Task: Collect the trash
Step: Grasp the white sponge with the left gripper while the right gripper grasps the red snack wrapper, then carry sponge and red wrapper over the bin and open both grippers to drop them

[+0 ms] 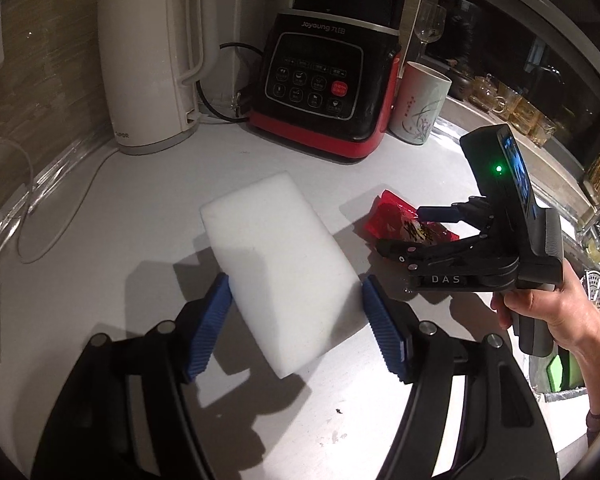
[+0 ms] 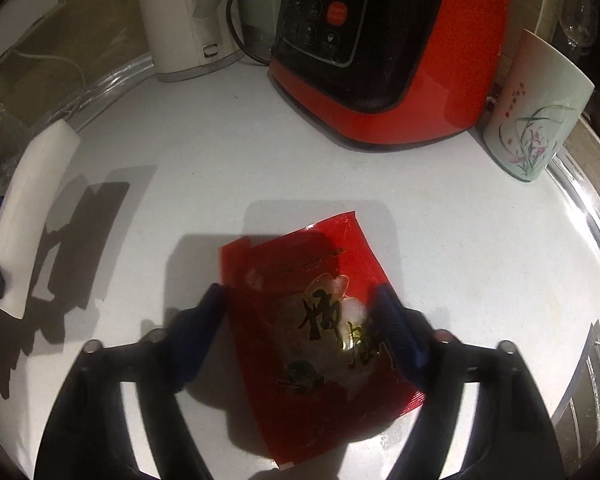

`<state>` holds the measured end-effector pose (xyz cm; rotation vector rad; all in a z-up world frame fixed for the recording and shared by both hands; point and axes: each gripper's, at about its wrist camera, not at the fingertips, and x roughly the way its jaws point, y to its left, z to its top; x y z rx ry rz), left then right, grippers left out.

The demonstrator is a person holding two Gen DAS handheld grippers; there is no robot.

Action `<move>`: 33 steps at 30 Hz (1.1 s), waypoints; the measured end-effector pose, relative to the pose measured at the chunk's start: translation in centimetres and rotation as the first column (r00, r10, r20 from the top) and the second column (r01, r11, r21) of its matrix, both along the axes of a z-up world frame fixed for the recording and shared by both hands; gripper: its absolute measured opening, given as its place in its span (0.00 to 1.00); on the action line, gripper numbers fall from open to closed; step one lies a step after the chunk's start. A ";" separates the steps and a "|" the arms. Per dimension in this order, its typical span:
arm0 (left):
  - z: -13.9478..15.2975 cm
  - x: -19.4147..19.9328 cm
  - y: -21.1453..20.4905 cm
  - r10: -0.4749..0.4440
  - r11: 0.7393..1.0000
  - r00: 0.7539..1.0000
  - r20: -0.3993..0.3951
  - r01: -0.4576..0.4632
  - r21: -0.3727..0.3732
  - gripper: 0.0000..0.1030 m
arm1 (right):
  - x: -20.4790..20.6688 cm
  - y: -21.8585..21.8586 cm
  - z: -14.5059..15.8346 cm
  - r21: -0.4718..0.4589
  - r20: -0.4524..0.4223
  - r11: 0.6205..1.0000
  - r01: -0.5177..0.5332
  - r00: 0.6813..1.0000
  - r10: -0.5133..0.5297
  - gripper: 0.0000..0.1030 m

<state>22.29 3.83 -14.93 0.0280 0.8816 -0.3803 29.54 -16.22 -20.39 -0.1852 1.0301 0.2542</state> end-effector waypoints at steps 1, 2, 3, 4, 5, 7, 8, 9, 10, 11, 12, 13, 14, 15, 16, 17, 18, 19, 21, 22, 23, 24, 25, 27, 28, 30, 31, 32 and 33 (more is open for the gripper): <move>0.0 -0.1 0.1 0.004 1.000 1.000 0.000 -0.004 0.002 0.63 | -0.1 0.1 0.1 0.000 0.010 1.000 0.004 1.000 -0.004 0.56; -0.1 -0.2 0.2 0.007 1.000 1.000 0.002 -0.007 0.006 0.64 | -0.2 0.1 0.2 0.011 0.010 1.000 0.005 1.000 -0.005 0.44; -0.1 -0.3 0.3 0.011 1.000 1.000 0.003 -0.011 0.009 0.64 | -0.3 0.1 0.3 0.013 0.008 1.000 0.007 1.000 -0.007 0.36; -0.1 -0.4 0.5 0.013 1.000 1.000 0.002 -0.013 0.007 0.64 | -0.4 0.1 0.5 0.016 0.005 1.000 0.012 1.000 -0.012 0.17; -0.1 -0.6 0.6 0.013 1.000 1.000 0.001 -0.013 0.006 0.64 | -0.6 0.0 0.5 0.031 0.001 0.999 0.019 1.000 -0.019 0.12; -0.1 -1.0 0.8 0.020 1.000 1.000 0.002 -0.020 0.006 0.64 | -1.2 -0.1 0.8 0.046 0.007 0.998 0.031 0.999 -0.032 0.05; 0.0 -1.2 0.9 0.021 1.000 1.000 0.002 -0.021 0.004 0.64 | -1.5 -0.3 0.9 0.062 0.004 0.997 0.038 0.999 -0.039 0.04; 0.0 -1.5 1.0 0.021 1.000 1.000 0.004 -0.021 0.002 0.64 | -1.9 -0.4 1.0 0.083 0.002 0.996 0.043 0.999 -0.043 0.04; 0.1 -1.8 1.0 0.020 1.000 1.000 0.005 -0.020 0.000 0.64 | -2.4 -0.5 1.3 0.092 0.006 0.995 0.048 0.999 -0.048 0.04; 0.3 -2.1 1.0 0.019 1.000 1.000 0.008 -0.019 0.002 0.64 | -2.9 -0.5 1.5 0.095 0.011 0.994 0.049 0.999 -0.051 0.04; 0.4 -2.5 1.0 0.019 1.000 1.000 0.012 -0.019 0.005 0.64 | -3.5 -0.4 1.9 0.102 0.018 0.994 0.050 0.998 -0.052 0.04; 0.6 -2.9 0.9 0.015 1.000 1.000 0.017 -0.015 0.006 0.64 | -4.3 -0.4 2.3 0.111 0.028 0.993 0.052 0.998 -0.055 0.03; 0.8 -3.5 0.8 0.011 1.000 1.000 0.021 -0.011 0.005 0.64 | -5.1 -0.4 2.8 0.120 0.038 0.991 0.053 0.998 -0.058 0.03; 1.1 -4.1 0.8 0.006 1.000 1.000 0.027 -0.007 0.002 0.64 | -6.0 -0.3 3.4 0.128 0.049 0.990 0.055 0.997 -0.062 0.04; 1.4 -4.8 0.7 0.002 1.000 0.999 0.033 -0.002 0.000 0.64 | -7.0 -0.4 3.8 0.137 0.058 0.989 0.056 0.996 -0.064 0.03; 1.7 -5.5 0.6 0.001 1.000 0.999 0.040 -0.001 -0.002 0.64 | -8.2 -0.5 4.3 0.146 0.067 0.988 0.055 0.996 -0.065 0.03; 1.9 -6.2 0.5 0.000 1.000 0.999 0.046 0.001 -0.006 0.64 | -9.4 -0.5 4.7 0.153 0.075 0.987 0.054 0.995 -0.066 0.03; 2.2 -7.0 0.4 -0.001 1.000 0.999 0.050 0.001 -0.009 0.64 | -10.7 -0.6 5.2 0.159 0.084 0.986 0.051 0.994 -0.065 0.03; 2.7 -8.6 0.3 -0.002 1.000 0.999 0.055 0.003 -0.022 0.64 | -13.4 -0.4 6.1 0.169 0.103 0.985 0.044 0.993 -0.062 0.03; 2.9 -9.5 0.2 -0.002 1.000 0.998 0.056 0.003 -0.028 0.64 | -14.7 -0.4 6.5 0.176 0.112 0.983 0.042 0.992 -0.062 0.03; 3.1 -10.3 0.1 -0.001 1.000 0.998 0.058 0.003 -0.030 0.64 | -16.2 -0.4 6.9 0.187 0.118 0.982 0.039 0.991 -0.062 0.03; 3.3 -11.3 0.0 0.001 0.999 0.998 0.059 0.001 -0.033 0.64 | -17.6 -0.3 7.2 0.201 0.122 0.979 0.033 0.991 -0.059 0.03; 3.5 -12.3 -0.1 0.000 0.999 0.998 0.060 0.002 -0.036 0.64 | -19.2 -0.3 7.6 0.214 0.130 0.976 0.029 0.990 -0.058 0.03; 3.9 -14.4 -0.3 -0.002 0.999 0.998 0.060 0.004 -0.043 0.64 | -22.2 -0.1 8.1 0.232 0.140 0.973 0.022 0.989 -0.055 0.03; 4.0 -15.6 -0.4 -0.003 0.999 0.998 0.060 0.006 -0.045 0.64 | -23.8 0.0 8.3 0.242 0.143 0.970 0.019 0.988 -0.055 0.03; 4.3 -18.1 -0.6 -0.005 0.999 0.998 0.062 0.007 -0.043 0.64 | -26.7 0.4 8.6 0.265 0.139 0.964 0.014 0.989 -0.052 0.03; 4.4 -19.3 -0.6 -0.008 0.999 0.998 0.062 0.011 -0.044 0.64 | -28.2 0.5 8.7 0.272 0.138 0.962 0.013 0.989 -0.053 0.03; 4.5 -20.6 -0.6 -0.013 0.999 0.998 0.062 0.015 -0.041 0.64 | -29.9 0.8 8.7 0.276 0.136 0.961 0.011 0.989 -0.050 0.03; 4.5 -22.0 -0.5 -0.014 0.999 0.998 0.060 0.016 -0.040 0.64 | -31.4 1.0 8.7 0.279 0.133 0.960 0.010 0.990 -0.049 0.03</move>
